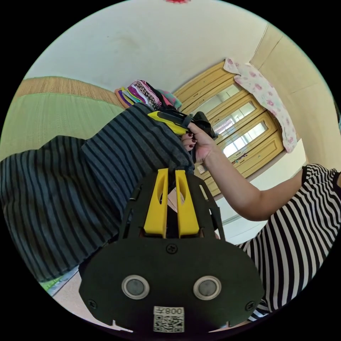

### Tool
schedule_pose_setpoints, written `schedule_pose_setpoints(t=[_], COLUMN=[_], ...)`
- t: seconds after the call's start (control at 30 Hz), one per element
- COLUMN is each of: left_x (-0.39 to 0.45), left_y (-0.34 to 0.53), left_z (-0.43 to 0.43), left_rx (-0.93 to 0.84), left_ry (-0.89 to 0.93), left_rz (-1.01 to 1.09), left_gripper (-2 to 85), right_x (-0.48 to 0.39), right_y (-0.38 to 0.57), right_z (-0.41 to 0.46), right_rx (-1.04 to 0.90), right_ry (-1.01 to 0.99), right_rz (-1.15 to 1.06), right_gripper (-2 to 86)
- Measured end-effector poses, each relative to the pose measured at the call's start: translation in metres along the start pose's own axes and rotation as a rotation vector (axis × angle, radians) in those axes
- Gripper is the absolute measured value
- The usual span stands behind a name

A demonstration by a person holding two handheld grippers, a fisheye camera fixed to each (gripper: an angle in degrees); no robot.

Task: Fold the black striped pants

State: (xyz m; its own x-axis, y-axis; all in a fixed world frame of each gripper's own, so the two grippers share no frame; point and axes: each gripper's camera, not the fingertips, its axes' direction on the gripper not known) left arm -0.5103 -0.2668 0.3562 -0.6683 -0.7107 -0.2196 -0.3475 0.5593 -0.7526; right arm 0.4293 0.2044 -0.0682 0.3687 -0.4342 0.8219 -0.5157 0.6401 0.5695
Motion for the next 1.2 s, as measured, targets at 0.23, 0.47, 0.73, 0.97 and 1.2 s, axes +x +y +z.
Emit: schedule_pose_setpoints(t=[0.23, 0.47, 0.73, 0.97, 1.2], left_x=[-0.076, -0.144, -0.222, -0.277, -0.323], left_y=[0.069, 0.138, 0.216, 0.261, 0.295], left_z=[-0.126, -0.228, -0.322, -0.376, -0.404], left_rx=[0.181, 0.329, 0.494, 0.568, 0.567], left_ry=[0.006, -0.016, -0.024, -0.079, -0.137], left_rz=[-0.117, -0.244, -0.385, -0.505, -0.616], left_gripper=[2.7, 2.6, 2.8, 3.1, 3.2], right_x=[-0.104, -0.175, -0.244, -0.270, -0.263], right_y=[0.032, 0.061, 0.098, 0.120, 0.137], right_z=[0.137, 0.281, 0.446, 0.556, 0.674], right_rx=[-0.036, -0.141, -0.253, -0.323, -0.498], right_ry=[0.032, 0.072, 0.135, 0.146, 0.094], right_rz=[-0.082, -0.140, -0.239, -0.287, -0.317], right_gripper=[6.1, 6.0, 5.9, 4.1, 0.3])
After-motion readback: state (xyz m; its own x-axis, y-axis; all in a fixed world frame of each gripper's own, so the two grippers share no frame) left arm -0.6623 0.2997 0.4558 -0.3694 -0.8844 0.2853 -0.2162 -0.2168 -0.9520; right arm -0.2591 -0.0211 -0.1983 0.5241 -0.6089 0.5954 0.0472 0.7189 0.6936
